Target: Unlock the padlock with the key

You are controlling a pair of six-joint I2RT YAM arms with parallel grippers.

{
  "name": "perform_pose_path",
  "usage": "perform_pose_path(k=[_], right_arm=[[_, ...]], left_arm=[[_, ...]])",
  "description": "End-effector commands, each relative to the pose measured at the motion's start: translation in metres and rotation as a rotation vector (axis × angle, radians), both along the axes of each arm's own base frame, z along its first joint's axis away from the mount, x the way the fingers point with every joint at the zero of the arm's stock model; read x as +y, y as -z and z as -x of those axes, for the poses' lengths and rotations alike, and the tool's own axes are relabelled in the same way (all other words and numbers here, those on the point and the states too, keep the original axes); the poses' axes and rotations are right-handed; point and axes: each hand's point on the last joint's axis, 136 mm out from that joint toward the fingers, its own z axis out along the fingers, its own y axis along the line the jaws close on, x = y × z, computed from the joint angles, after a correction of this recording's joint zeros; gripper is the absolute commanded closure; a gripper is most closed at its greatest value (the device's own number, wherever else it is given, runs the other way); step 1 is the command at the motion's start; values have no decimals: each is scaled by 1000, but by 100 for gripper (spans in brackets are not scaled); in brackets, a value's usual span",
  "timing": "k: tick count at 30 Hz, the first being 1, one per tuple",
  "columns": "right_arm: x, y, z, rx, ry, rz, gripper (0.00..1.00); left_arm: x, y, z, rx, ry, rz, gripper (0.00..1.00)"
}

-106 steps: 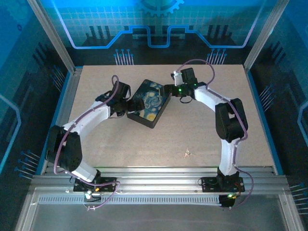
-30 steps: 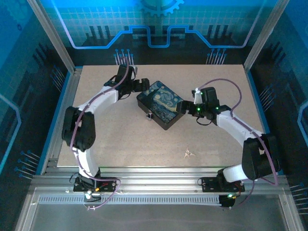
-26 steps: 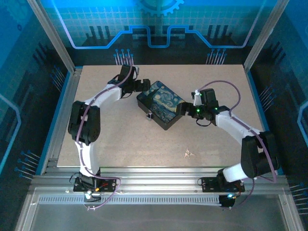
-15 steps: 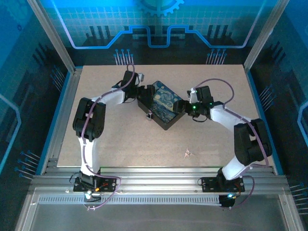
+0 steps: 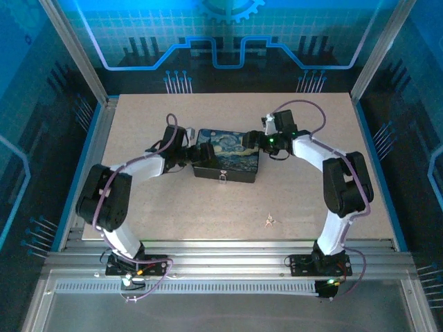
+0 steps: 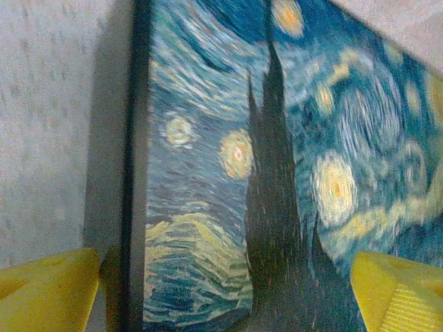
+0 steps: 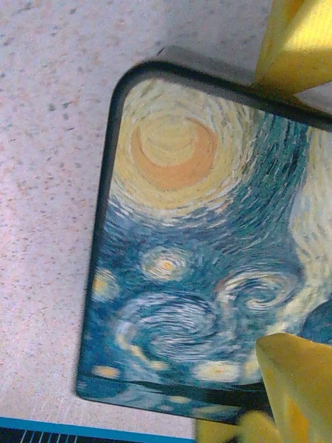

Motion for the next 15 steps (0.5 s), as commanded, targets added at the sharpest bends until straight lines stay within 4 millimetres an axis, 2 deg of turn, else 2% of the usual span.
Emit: perform_pose_path(k=[1, 9, 11, 15], right_arm=[[37, -8, -6, -26, -103, -74, 11], [65, -21, -27, -90, -178, -171, 9], [61, -21, -29, -93, -173, -155, 9], [38, -28, -29, -101, -134, -133, 8]], left_arm=[[-28, -22, 20, -29, 37, 71, 7], [-40, -20, 39, -5, 55, 80, 7], [-38, -17, 40, 11, 46, 66, 7], [-17, -19, 42, -3, -15, -34, 6]])
